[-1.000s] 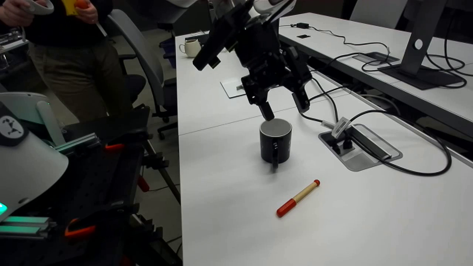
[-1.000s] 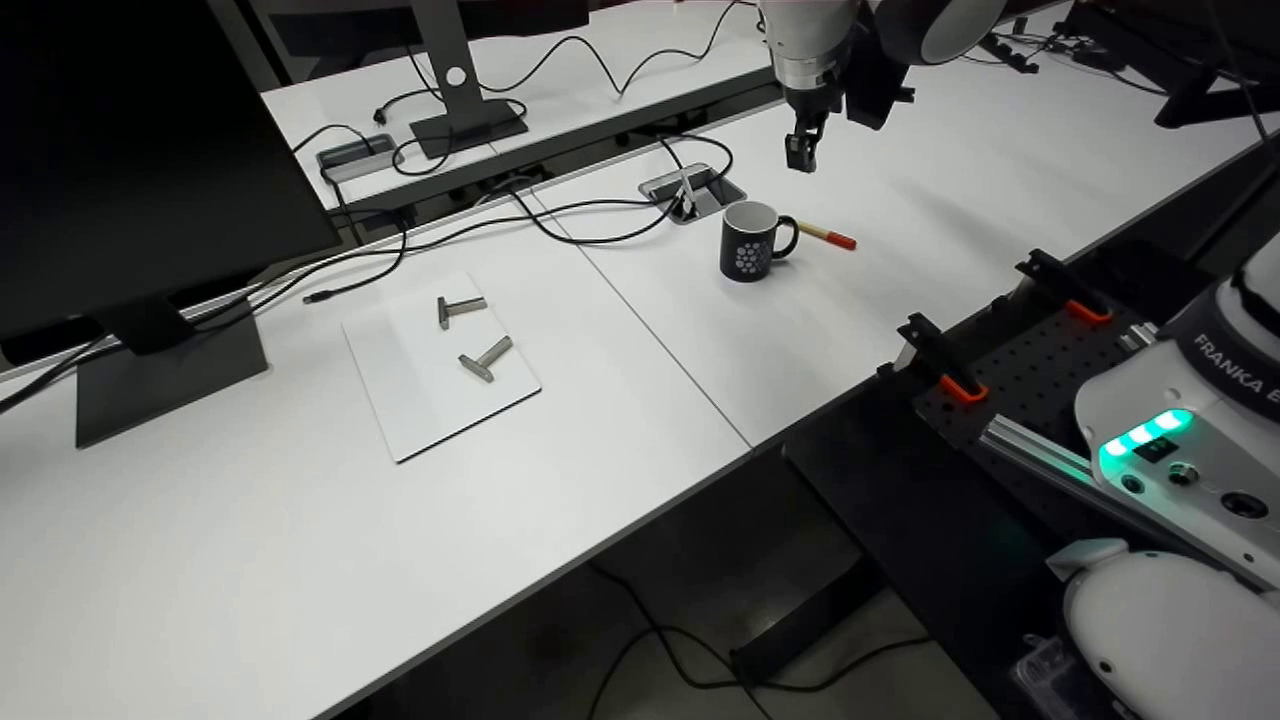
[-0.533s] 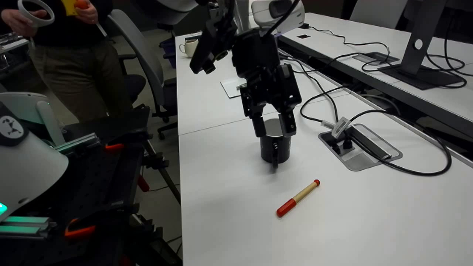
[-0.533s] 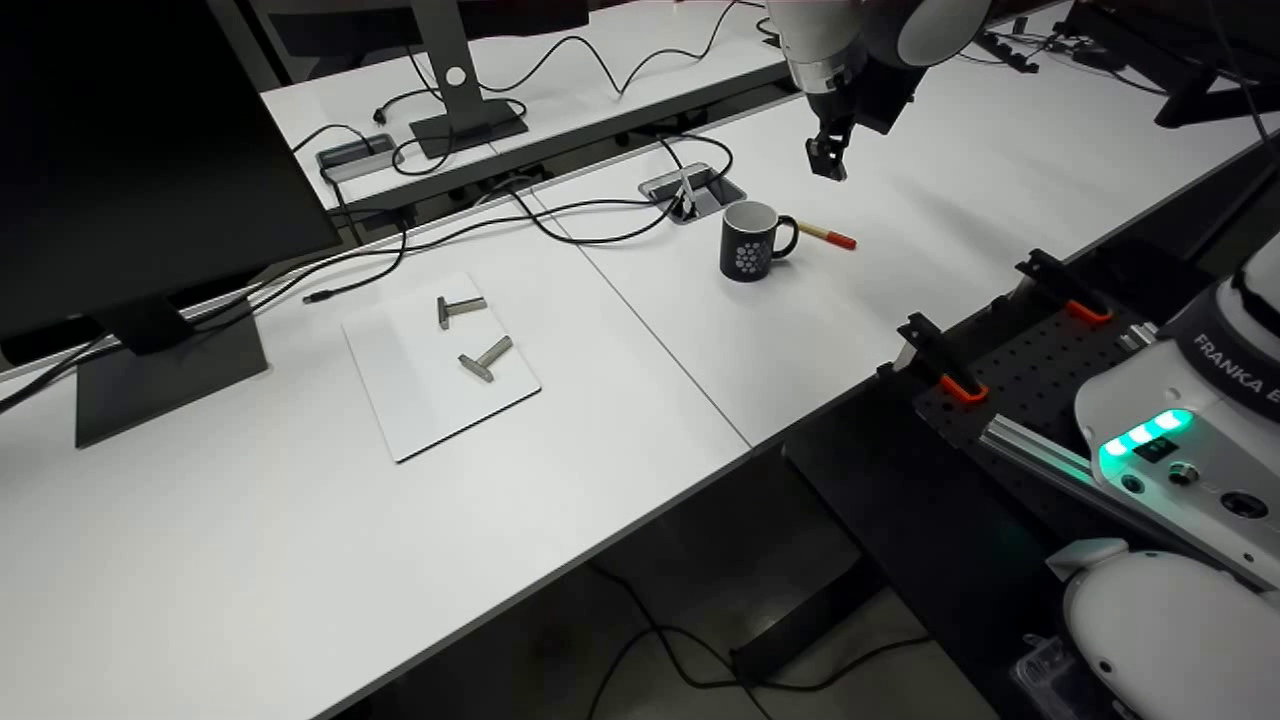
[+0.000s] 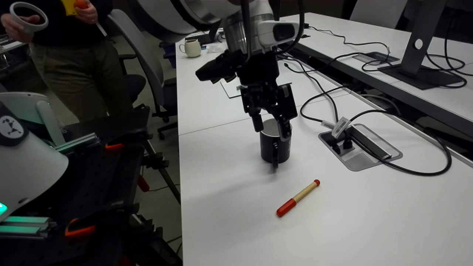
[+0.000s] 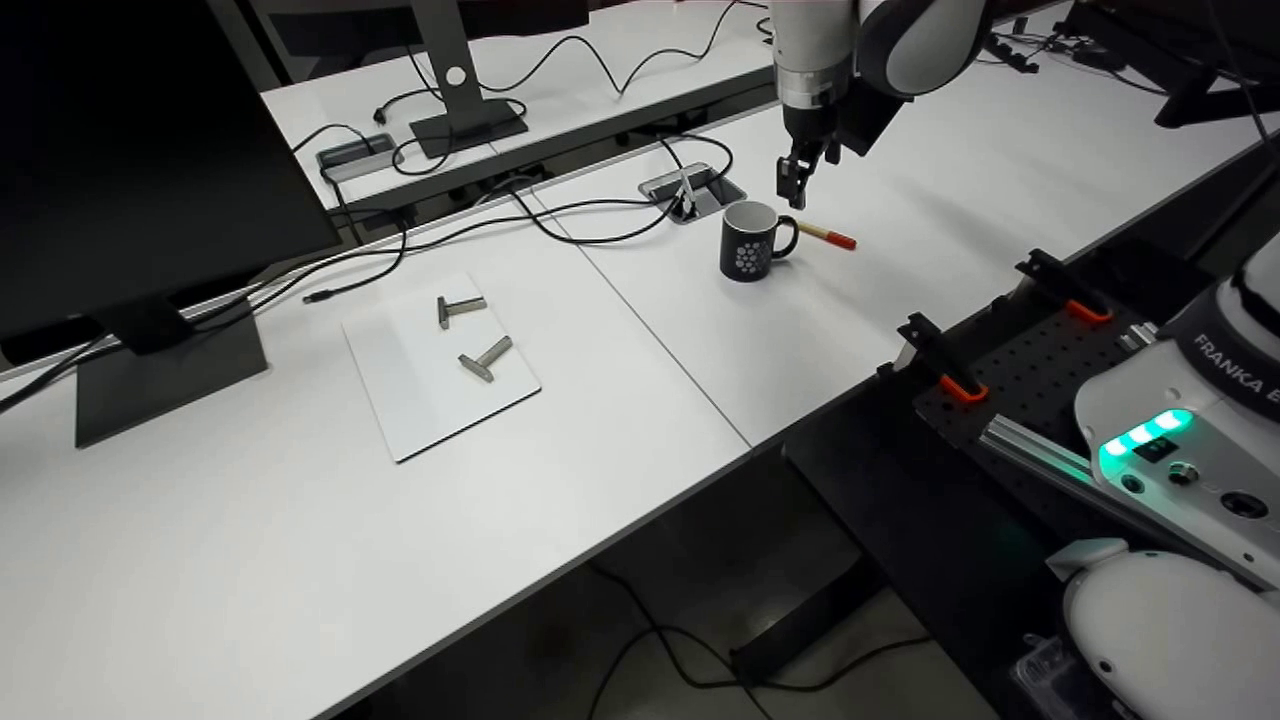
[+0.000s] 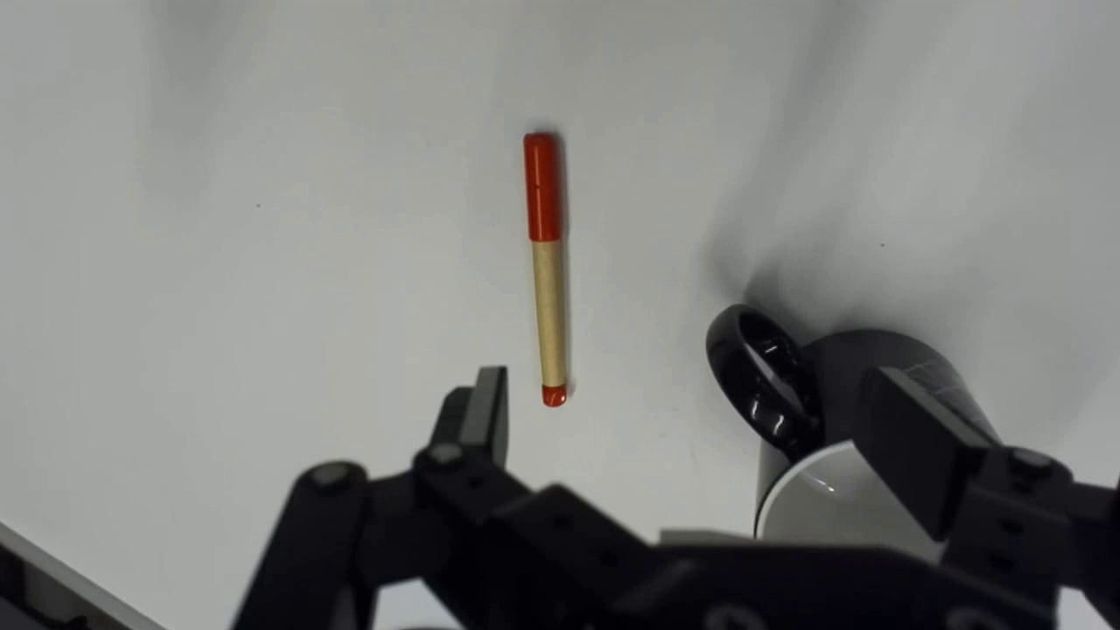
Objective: Put the small bat inside the black mug
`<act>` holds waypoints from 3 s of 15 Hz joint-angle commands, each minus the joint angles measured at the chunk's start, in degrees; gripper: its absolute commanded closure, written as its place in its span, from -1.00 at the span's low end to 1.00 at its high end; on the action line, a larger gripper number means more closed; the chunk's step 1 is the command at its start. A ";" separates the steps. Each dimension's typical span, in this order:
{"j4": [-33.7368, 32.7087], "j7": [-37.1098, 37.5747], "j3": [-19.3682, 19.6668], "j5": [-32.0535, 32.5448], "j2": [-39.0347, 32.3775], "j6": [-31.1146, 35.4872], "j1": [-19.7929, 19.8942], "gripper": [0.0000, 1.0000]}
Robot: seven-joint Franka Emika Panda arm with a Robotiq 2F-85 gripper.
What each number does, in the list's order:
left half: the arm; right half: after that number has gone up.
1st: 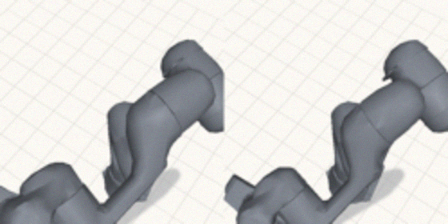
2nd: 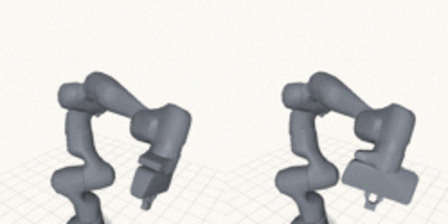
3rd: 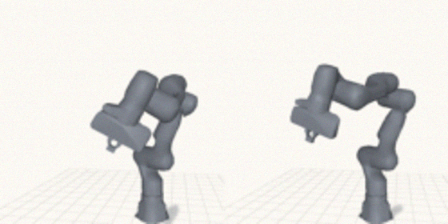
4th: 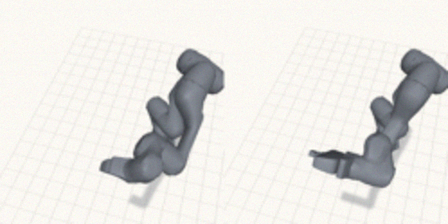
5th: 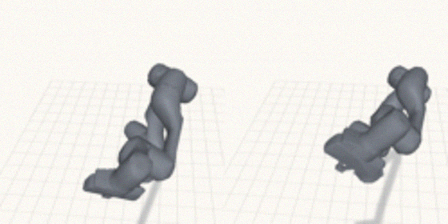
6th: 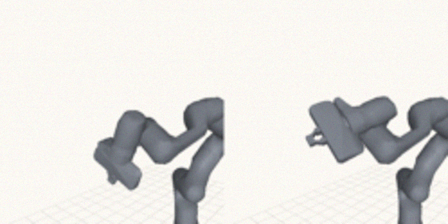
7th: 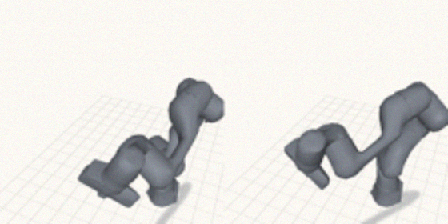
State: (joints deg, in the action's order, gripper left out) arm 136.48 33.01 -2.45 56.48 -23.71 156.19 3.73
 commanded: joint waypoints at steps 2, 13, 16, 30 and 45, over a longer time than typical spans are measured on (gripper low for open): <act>-1.03 -1.00 -0.28 -2.75 -2.17 0.61 2.01 -1.00; -0.45 -0.38 -0.78 -6.20 -2.18 -1.61 2.90 -1.00; -0.65 -0.48 -0.48 -7.98 -2.18 -3.23 3.83 -1.00; -3.95 -17.86 6.43 -28.58 -6.23 7.71 -0.19 -1.00; -4.88 -32.24 15.28 -32.28 -12.98 18.96 -2.53 -1.00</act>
State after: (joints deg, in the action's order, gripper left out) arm 133.49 7.19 9.87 24.81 -33.08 170.70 1.49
